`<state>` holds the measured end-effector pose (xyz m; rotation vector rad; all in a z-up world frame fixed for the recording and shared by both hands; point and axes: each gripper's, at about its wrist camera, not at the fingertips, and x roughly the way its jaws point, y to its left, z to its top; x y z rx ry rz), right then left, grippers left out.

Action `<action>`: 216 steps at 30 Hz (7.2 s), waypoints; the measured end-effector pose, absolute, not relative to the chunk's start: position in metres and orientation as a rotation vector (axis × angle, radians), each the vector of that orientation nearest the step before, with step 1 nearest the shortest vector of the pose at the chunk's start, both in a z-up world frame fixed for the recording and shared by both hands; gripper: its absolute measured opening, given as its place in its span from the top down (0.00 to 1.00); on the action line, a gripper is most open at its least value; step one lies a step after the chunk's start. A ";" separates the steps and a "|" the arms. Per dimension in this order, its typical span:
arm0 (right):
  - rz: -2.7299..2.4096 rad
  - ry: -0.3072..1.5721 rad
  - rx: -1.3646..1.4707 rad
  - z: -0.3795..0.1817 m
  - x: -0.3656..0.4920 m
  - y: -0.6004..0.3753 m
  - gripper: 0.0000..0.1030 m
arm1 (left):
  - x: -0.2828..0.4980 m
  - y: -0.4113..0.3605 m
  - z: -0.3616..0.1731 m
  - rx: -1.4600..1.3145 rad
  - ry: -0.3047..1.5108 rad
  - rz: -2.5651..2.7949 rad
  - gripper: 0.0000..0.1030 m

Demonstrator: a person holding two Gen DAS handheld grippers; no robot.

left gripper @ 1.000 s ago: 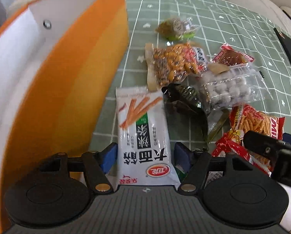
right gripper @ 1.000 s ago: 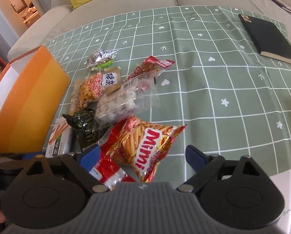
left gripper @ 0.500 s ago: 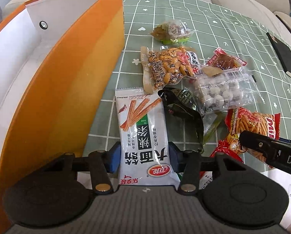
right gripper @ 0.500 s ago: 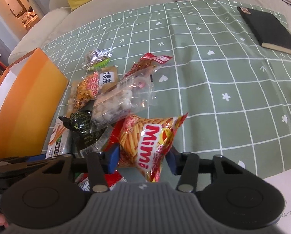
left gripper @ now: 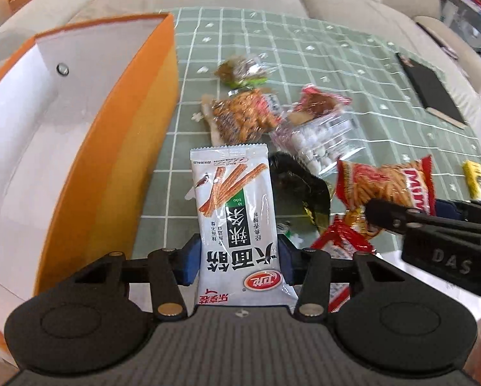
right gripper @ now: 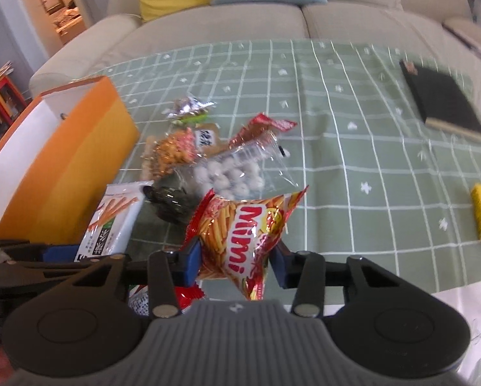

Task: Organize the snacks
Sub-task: 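Carry both packets over the orange box and open both tools to drop them, then move both tools back to the pile and lower them over the remaining snacks, then grasp the wrapped brown candy with the left tool while the right tool grasps the red sausage packet, then carry the candy and red packet into the orange box and release both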

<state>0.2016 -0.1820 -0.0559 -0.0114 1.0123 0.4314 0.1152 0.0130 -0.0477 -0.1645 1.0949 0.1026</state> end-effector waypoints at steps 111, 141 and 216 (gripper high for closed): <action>0.590 1.248 -0.074 -0.042 0.178 -0.138 0.17 | 0.048 -0.009 -0.032 0.409 1.257 -0.544 0.34; 0.186 1.427 0.072 -0.113 0.181 -0.097 0.10 | 0.062 -0.003 -0.104 0.504 1.431 -0.598 0.42; 0.755 1.274 -0.549 0.009 0.183 -0.062 0.31 | 0.131 0.016 0.016 0.356 1.412 -0.563 0.51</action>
